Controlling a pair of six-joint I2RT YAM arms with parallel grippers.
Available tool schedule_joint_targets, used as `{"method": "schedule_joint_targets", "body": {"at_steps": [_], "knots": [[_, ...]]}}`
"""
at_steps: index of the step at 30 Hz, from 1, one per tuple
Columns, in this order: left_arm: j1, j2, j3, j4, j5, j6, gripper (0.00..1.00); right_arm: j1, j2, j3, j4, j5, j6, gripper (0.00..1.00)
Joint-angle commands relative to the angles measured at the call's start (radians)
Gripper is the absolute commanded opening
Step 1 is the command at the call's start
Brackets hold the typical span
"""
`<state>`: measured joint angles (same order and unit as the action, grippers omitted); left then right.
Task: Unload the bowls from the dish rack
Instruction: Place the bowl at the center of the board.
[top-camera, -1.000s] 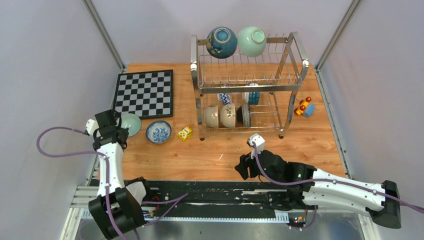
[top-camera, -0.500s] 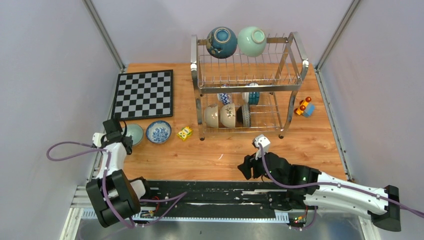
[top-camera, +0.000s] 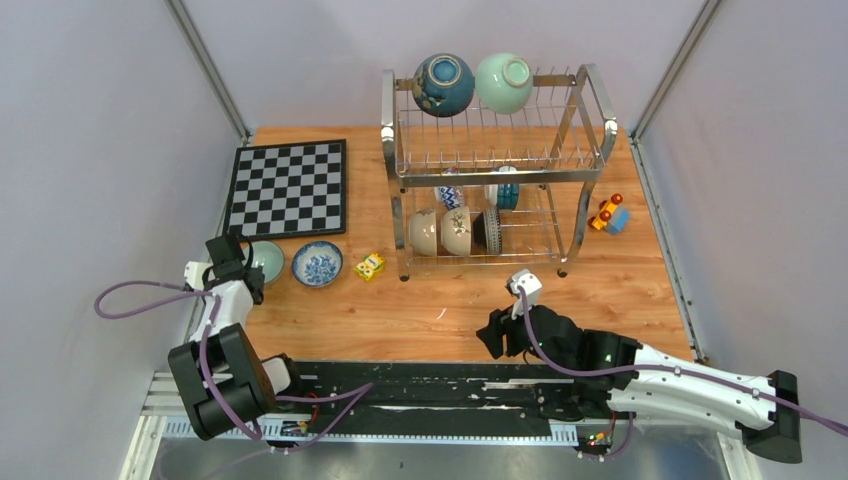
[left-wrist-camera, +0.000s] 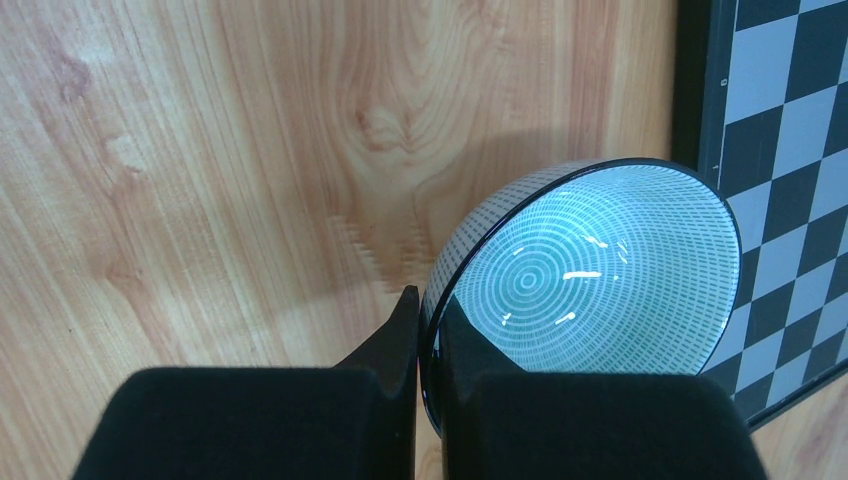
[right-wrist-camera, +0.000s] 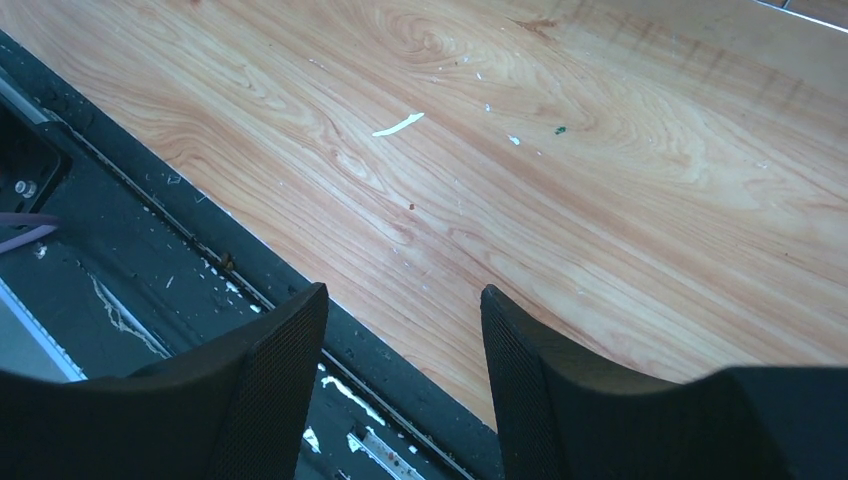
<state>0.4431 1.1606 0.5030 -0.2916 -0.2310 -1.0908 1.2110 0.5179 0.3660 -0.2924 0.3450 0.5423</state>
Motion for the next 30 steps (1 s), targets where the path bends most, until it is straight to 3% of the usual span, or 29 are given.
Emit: {"method": "schedule_joint_targets", "body": {"at_steps": [1,3,11,20,24,27,30], "knots": [[0.006,0.012,-0.007,0.057,-0.016,-0.011,0.0,0.012,0.0,-0.023,-0.027,0.037,0.02,0.62],[0.006,0.016,-0.005,0.057,-0.013,-0.008,0.01,0.012,0.006,-0.025,-0.028,0.04,0.024,0.62],[0.006,0.021,-0.009,0.047,-0.017,0.006,0.26,0.012,0.011,-0.024,-0.031,0.04,0.03,0.62],[0.007,-0.016,0.016,0.016,0.013,0.057,0.4,0.012,0.013,-0.022,-0.039,0.047,0.036,0.64],[0.008,-0.114,0.05,-0.026,0.033,0.092,0.65,0.012,0.021,0.004,-0.074,0.086,0.055,0.72],[0.006,-0.196,0.089,-0.053,0.052,0.102,0.82,0.012,0.039,0.059,-0.117,0.105,0.055,0.87],[0.005,-0.246,0.123,-0.042,0.147,0.093,0.92,0.012,0.057,0.112,-0.142,0.127,0.045,0.96]]}}
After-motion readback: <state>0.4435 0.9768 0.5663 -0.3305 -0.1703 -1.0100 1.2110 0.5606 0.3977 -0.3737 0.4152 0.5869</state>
